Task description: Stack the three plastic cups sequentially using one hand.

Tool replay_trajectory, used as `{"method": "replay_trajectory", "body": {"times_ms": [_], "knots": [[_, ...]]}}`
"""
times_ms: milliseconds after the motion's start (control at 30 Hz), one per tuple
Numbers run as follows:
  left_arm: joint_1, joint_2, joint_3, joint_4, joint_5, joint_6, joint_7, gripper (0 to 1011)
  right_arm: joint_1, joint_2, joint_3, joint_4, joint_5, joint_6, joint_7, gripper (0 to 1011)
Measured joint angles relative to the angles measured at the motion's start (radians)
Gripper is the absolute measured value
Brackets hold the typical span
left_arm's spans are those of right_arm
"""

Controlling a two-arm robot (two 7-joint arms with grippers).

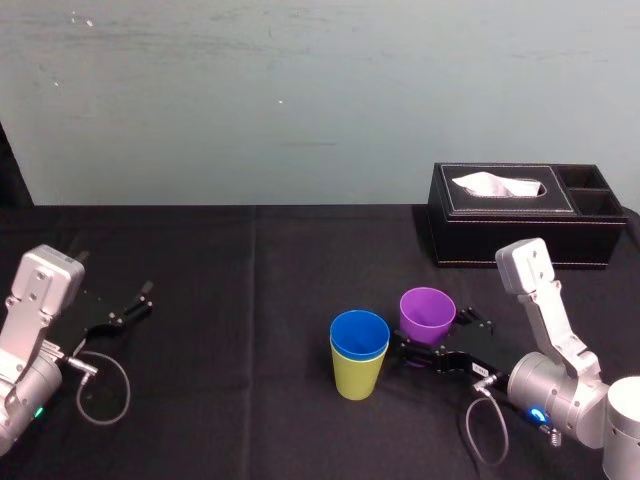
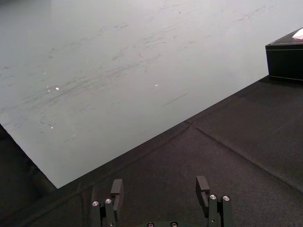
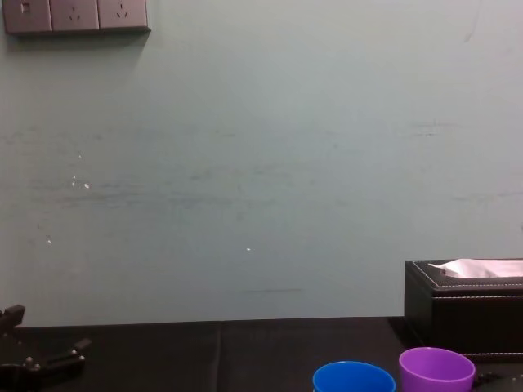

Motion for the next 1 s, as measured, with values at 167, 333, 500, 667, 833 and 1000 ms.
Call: {"method": "replay_trajectory", "body": {"times_ms": [167,333,500,667,833,1000], "knots": [[0.000,0.000,0.000,0.000,0.000,0.000,0.000,1000,0.000,0.000,0.000,0.000,0.000,0.000,0.000,1002],[0.000,0.000,0.000,0.000,0.000,0.000,0.000,1000,-0.001,0.001,0.001,-0.001,0.000,0.000,0.000,980],[0.000,0.000,0.000,0.000,0.000,0.000,0.000,1000,-0.001,0.001,0.001,-0.001,0.000,0.001,0.000,872],[0.000,0.000,0.000,0.000,0.000,0.000,0.000,1000,-0.001,0.001,0.001,-0.001,0.000,0.001,0.000,744],[0.000,0.000,0.000,0.000,0.000,0.000,0.000,1000,-0.001,0.001,0.001,-0.002,0.000,0.002,-0.001,722],[0.000,0.000,0.000,0.000,0.000,0.000,0.000,1000,-0.001,0.001,0.001,-0.002,0.000,0.002,-0.001,716]]}}
